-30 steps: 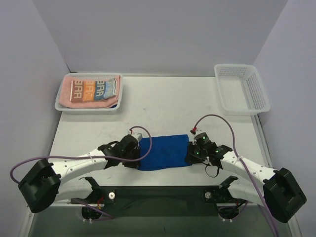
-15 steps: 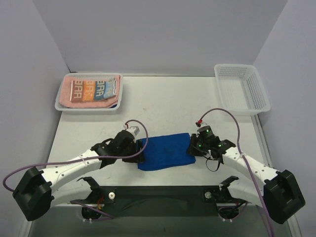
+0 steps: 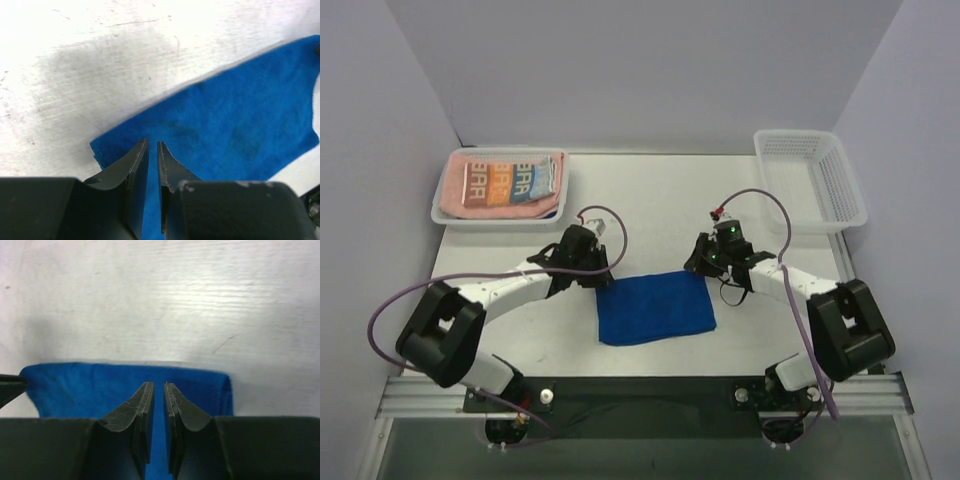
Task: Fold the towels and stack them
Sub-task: Fold the towel, then neatly place the folded towel into the bin
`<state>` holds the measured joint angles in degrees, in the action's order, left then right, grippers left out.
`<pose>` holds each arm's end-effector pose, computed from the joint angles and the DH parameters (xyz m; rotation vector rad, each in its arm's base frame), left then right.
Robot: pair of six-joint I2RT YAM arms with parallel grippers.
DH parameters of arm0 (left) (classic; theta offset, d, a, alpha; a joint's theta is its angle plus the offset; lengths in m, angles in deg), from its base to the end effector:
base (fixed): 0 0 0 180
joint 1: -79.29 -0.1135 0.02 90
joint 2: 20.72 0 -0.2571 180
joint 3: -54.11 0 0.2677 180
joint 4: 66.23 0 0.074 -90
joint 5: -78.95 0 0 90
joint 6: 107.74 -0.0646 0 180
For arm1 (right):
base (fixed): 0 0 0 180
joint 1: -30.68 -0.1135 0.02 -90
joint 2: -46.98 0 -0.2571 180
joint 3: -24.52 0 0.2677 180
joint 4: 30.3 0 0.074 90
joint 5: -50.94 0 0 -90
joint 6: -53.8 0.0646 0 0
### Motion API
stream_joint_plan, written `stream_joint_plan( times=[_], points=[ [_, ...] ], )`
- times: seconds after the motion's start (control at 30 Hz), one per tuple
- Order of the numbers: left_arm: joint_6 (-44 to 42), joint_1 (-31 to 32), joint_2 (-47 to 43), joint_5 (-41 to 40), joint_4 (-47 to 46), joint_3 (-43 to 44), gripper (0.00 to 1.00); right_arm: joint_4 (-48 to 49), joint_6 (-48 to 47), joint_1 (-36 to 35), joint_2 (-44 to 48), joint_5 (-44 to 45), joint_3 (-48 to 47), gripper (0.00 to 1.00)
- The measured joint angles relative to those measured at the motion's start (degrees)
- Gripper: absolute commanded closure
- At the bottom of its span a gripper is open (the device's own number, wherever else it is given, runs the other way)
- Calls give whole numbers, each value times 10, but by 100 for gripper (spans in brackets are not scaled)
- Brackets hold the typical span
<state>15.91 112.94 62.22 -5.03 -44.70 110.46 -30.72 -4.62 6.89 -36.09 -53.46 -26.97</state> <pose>0.2627 -0.1830 0.1459 0.0506 2.5135 -0.6430 0.2981 0.1490 0.1562 -0.0043 2.2265 0.8205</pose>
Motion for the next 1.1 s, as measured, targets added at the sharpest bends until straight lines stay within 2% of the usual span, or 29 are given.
stream_joint_plan(
  times=[0.2, 0.3, 0.33, 0.4, 0.47, 0.5, 0.53, 0.6, 0.67, 0.7, 0.8, 0.9, 1.0, 1.1],
  points=[
    [-3, -17, 36, -2, -14, -3, 76, 54, 5, 55, -49, -12, 41, 85],
    [-2, -22, 37, -2, -19, -17, 63, 70, 5, 70, -50, -17, 46, 84],
    [-2, -23, 38, -2, -19, -19, 54, 71, 4, 72, -49, -19, 47, 84],
    [-2, -23, 36, -1, -18, -19, 47, 64, -4, 72, -42, -17, 47, 83],
    [-2, -23, 25, 0, -12, -17, 38, 33, -17, 67, -26, -12, 42, 75],
    [-4, -23, 16, 0, -5, -14, 34, 11, -24, 64, -15, -7, 33, 62],
    [-4, -24, 4, -2, 3, -9, 29, -15, -35, 55, -2, 1, 19, 57],
    [-9, -30, -24, -3, 20, 7, 18, -59, -57, 28, 19, 17, -18, 45],
    [-15, -43, -59, -2, 30, 26, 10, -96, -75, -13, 30, 36, -67, 41],
    [-17, -53, -76, -2, 34, 33, 3, -114, -83, -37, 32, 45, -93, 36],
    [-27, -94, -122, -4, 46, 40, 2, -153, -96, -124, 31, 76, -157, 30],
    [-35, -153, -155, -1, 63, 26, 3, -193, -100, -211, 17, 100, -198, 29],
    [-39, -206, -182, -1, 77, -15, 3, -228, -100, -288, -30, 122, -243, 29],
    [-44, -230, -205, -2, 107, -55, 3, -261, -100, -357, -100, 148, -293, 31]
  ],
)
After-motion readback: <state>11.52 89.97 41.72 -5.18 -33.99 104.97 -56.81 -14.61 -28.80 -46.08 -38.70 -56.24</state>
